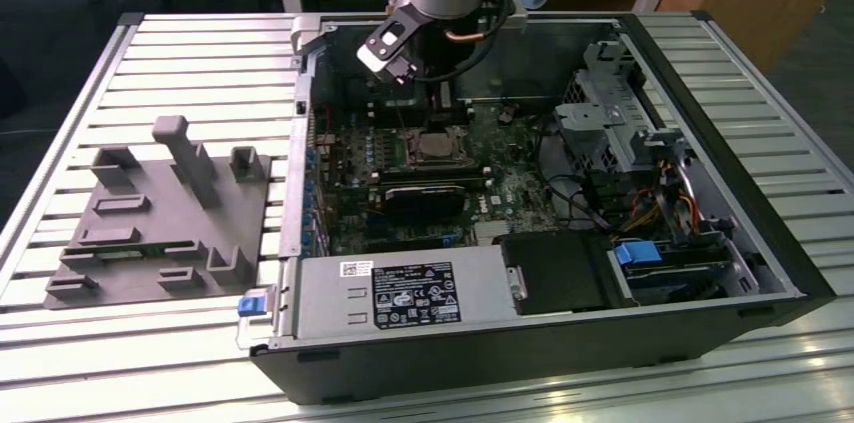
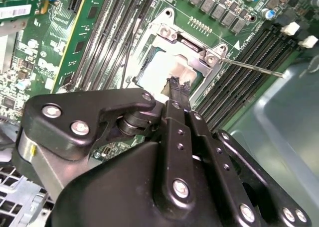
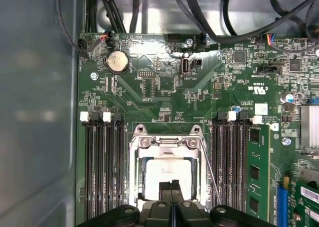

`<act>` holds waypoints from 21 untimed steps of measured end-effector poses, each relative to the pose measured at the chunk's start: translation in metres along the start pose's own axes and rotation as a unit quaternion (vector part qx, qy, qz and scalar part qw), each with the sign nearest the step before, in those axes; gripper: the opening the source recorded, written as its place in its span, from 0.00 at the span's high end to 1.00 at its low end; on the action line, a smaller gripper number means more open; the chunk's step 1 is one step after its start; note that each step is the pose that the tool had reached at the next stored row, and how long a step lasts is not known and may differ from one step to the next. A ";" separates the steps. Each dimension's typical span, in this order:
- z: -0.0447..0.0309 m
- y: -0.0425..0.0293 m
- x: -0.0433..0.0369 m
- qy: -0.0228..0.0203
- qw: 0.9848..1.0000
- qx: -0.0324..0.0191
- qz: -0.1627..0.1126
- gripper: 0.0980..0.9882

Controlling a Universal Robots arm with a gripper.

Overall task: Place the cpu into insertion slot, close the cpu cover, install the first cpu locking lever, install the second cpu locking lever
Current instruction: 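Install the first cpu locking lever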

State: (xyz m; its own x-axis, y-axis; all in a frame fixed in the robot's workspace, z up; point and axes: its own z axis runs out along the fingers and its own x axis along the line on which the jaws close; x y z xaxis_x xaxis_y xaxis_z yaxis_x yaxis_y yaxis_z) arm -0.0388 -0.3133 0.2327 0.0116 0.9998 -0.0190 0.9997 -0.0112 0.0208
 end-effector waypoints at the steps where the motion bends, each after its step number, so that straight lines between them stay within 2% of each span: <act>1: -0.0021 0.0001 0.0000 0.000 1.000 0.000 0.000 0.99; 13: -0.0303 0.0006 -0.0006 0.000 1.000 0.000 0.000 0.99; 18: -0.0343 0.0007 -0.0006 0.000 1.000 0.000 -0.001 0.99; 21: -0.0344 0.0007 -0.0007 0.000 1.000 0.000 -0.022 0.99</act>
State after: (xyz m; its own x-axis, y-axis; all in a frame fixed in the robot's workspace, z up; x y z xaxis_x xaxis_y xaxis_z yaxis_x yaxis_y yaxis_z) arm -0.0388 -0.3133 0.2671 -0.0322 0.9993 -0.0190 0.9993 0.0326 0.0208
